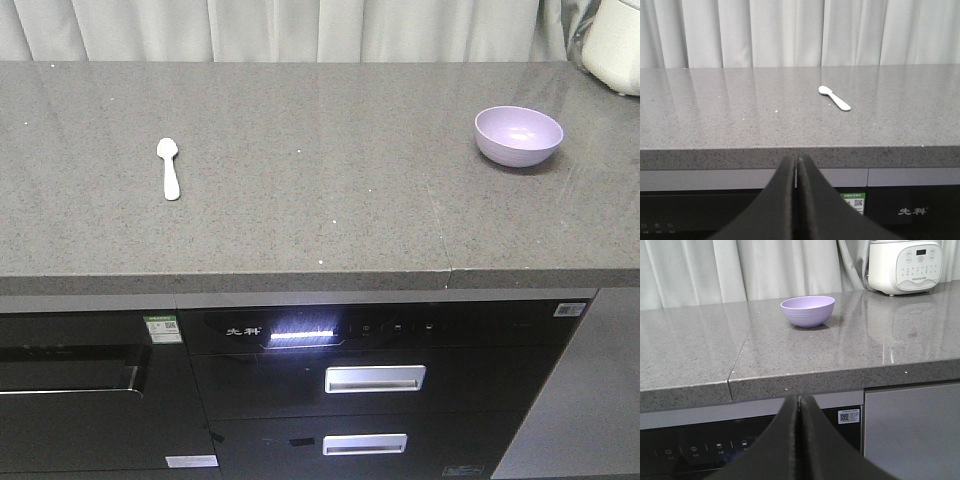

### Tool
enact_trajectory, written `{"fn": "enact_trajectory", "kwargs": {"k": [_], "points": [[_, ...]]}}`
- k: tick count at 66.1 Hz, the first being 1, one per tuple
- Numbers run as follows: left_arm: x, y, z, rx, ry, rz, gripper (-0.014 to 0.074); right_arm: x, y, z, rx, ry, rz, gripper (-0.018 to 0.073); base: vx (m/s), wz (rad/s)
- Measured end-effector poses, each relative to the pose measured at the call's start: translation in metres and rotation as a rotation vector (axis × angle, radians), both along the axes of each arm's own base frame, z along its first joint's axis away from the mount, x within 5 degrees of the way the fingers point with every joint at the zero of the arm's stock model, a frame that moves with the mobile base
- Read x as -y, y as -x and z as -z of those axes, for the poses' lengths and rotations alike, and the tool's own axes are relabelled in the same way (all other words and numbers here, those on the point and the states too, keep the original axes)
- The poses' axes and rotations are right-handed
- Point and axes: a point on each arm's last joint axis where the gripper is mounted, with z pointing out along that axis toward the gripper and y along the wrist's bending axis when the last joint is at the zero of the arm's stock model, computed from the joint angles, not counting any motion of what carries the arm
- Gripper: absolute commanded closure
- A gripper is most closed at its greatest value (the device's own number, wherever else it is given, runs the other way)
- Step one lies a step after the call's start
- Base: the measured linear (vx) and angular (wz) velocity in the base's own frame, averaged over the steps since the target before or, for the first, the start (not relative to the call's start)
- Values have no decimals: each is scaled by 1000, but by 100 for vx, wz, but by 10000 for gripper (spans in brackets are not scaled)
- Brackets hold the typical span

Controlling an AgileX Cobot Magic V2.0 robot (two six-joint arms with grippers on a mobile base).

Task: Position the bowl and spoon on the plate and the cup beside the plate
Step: 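Drive the base up to the counter, spoon and bowl in reach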

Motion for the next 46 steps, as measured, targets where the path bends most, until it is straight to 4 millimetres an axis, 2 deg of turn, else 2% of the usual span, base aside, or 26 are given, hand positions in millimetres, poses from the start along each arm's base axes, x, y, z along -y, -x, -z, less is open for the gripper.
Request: {"fn": "enact_trajectory", "kwargs": {"k": [46], "points": [[0, 0, 0, 0, 0, 0, 602, 0, 0, 0, 0, 0, 0, 561, 7, 0]]}}
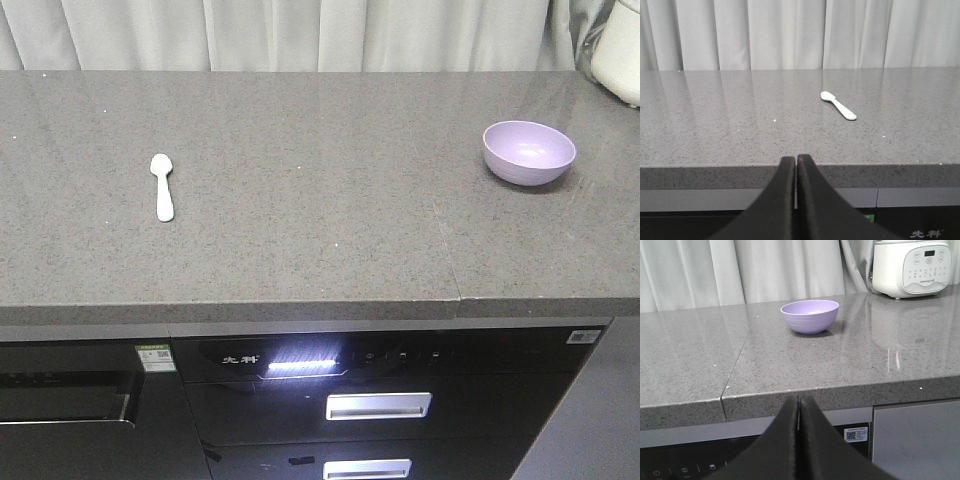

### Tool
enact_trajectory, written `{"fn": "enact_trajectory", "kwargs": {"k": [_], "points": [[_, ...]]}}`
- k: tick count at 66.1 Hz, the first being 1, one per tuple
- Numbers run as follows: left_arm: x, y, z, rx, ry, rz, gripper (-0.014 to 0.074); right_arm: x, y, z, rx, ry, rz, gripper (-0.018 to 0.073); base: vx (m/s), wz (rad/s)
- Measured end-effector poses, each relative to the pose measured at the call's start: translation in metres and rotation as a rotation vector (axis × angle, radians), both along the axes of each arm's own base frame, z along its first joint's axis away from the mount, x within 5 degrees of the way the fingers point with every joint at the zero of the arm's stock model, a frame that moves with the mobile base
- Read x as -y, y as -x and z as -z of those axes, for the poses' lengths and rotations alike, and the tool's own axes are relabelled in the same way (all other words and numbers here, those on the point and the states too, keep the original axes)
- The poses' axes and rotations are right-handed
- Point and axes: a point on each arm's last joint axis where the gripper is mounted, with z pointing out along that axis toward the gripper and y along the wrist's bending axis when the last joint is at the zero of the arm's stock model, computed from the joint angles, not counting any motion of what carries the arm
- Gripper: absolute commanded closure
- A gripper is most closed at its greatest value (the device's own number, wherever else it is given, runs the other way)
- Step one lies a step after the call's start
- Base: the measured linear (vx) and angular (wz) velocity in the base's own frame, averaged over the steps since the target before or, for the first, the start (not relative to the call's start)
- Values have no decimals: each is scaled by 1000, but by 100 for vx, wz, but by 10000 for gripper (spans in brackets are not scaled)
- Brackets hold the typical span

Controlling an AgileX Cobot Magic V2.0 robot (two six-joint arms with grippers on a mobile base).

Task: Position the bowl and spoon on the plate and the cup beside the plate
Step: 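Drive the base up to the counter, spoon and bowl in reach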

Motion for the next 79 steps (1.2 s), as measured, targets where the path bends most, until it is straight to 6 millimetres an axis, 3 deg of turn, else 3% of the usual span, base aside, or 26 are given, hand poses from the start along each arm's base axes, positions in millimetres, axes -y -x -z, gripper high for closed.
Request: {"fn": "enact_trajectory", "kwargs": {"k": [79], "points": [[0, 0, 0, 0, 0, 0, 602, 0, 0, 0, 0, 0, 0, 561, 6, -3]]}}
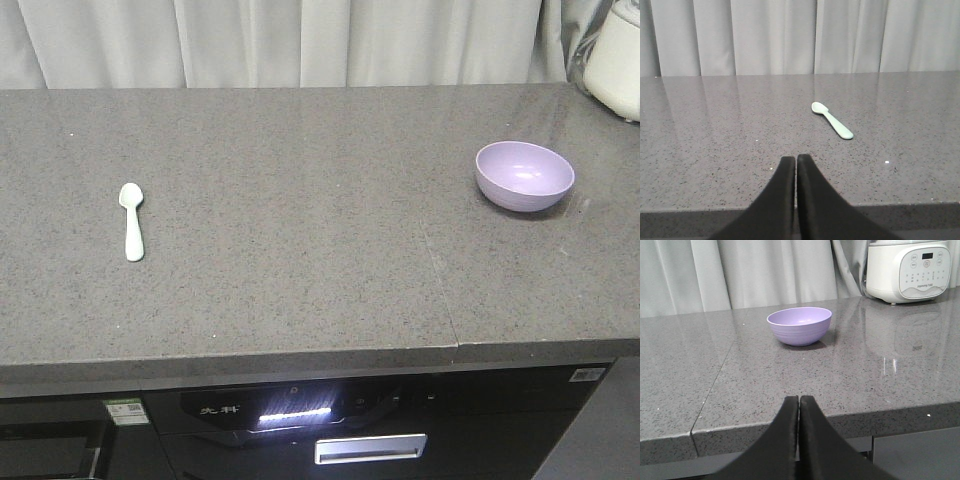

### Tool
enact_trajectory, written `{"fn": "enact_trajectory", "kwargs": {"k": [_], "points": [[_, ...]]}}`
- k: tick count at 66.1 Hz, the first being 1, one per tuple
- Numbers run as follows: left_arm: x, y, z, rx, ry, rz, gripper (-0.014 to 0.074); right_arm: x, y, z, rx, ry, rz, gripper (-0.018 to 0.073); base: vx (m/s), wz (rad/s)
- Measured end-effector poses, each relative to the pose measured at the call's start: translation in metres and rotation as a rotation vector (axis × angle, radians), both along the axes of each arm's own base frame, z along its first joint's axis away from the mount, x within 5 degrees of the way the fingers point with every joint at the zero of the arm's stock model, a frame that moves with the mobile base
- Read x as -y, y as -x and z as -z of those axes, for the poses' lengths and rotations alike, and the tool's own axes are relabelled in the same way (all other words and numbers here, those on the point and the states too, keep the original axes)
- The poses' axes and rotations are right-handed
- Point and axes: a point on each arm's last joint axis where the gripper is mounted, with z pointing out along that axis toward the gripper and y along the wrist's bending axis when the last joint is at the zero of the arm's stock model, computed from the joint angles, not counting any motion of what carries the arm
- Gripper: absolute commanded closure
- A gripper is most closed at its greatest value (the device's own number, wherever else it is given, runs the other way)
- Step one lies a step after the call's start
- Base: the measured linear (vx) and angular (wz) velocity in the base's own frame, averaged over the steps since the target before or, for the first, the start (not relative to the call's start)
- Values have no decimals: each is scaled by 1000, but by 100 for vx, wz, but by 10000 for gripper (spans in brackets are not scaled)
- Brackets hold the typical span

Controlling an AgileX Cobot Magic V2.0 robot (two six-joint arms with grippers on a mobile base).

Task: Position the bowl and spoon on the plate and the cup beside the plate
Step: 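Drive the base up to the counter, spoon and bowl in reach, then stop the base facing the pale green spoon and lavender bowl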

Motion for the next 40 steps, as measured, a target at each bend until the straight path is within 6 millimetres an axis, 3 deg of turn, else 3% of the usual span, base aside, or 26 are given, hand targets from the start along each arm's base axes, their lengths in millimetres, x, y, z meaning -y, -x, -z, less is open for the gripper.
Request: {"fn": "enact_trajectory", "kwargs": {"k": [40], "points": [[0, 0, 0, 0, 0, 0, 602, 0, 0, 0, 0, 0, 0, 561, 5, 0]]}}
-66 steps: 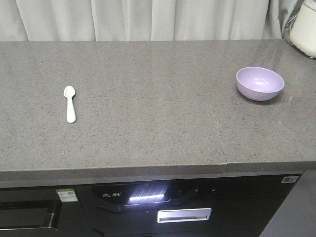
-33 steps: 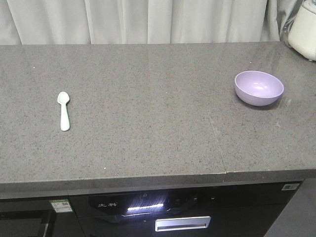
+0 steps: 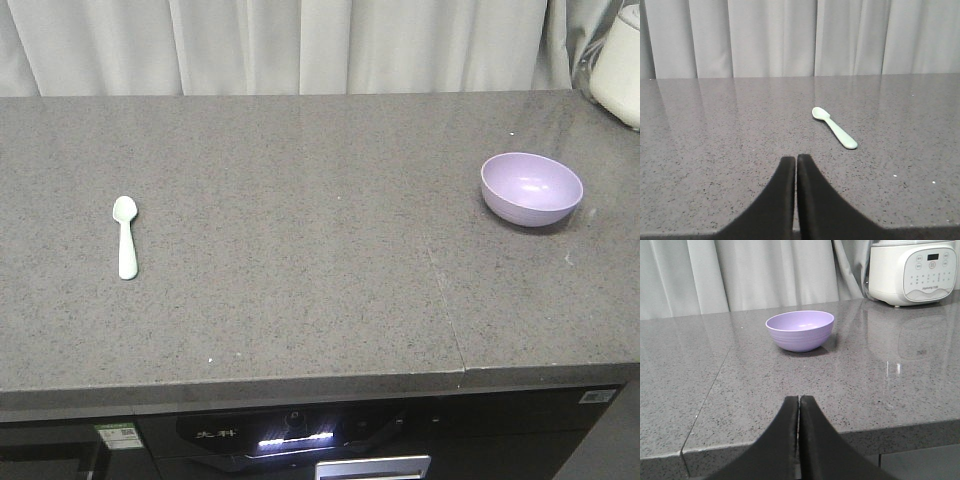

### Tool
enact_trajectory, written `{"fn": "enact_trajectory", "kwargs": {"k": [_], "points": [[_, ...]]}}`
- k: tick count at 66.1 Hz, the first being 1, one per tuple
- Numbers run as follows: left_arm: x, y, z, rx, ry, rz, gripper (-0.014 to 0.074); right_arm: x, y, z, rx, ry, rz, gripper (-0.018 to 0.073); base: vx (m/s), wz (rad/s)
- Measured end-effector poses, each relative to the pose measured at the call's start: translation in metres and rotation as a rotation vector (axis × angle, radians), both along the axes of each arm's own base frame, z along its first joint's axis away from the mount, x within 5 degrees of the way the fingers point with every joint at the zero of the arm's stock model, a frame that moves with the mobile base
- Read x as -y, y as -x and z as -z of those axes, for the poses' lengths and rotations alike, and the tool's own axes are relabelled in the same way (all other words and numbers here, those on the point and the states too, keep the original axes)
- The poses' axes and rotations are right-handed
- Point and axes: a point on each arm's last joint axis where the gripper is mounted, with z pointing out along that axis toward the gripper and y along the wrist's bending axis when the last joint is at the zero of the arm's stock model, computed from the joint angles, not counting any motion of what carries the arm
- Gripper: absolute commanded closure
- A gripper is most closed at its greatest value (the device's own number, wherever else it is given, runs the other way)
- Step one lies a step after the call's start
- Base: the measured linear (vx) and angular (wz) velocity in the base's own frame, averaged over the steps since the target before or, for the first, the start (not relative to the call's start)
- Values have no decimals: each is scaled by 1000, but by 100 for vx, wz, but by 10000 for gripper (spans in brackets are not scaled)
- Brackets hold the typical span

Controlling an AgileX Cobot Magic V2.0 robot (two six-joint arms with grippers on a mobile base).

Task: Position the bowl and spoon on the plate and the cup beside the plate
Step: 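Stop the base facing the pale green spoon and lavender bowl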

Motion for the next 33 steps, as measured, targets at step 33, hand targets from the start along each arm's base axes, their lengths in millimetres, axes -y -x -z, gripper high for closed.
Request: {"fn": "enact_trajectory", "kwargs": {"k": [33], "points": [[0, 0, 0, 0, 0, 0, 602, 0, 0, 0, 0, 0, 0, 561, 5, 1]]}}
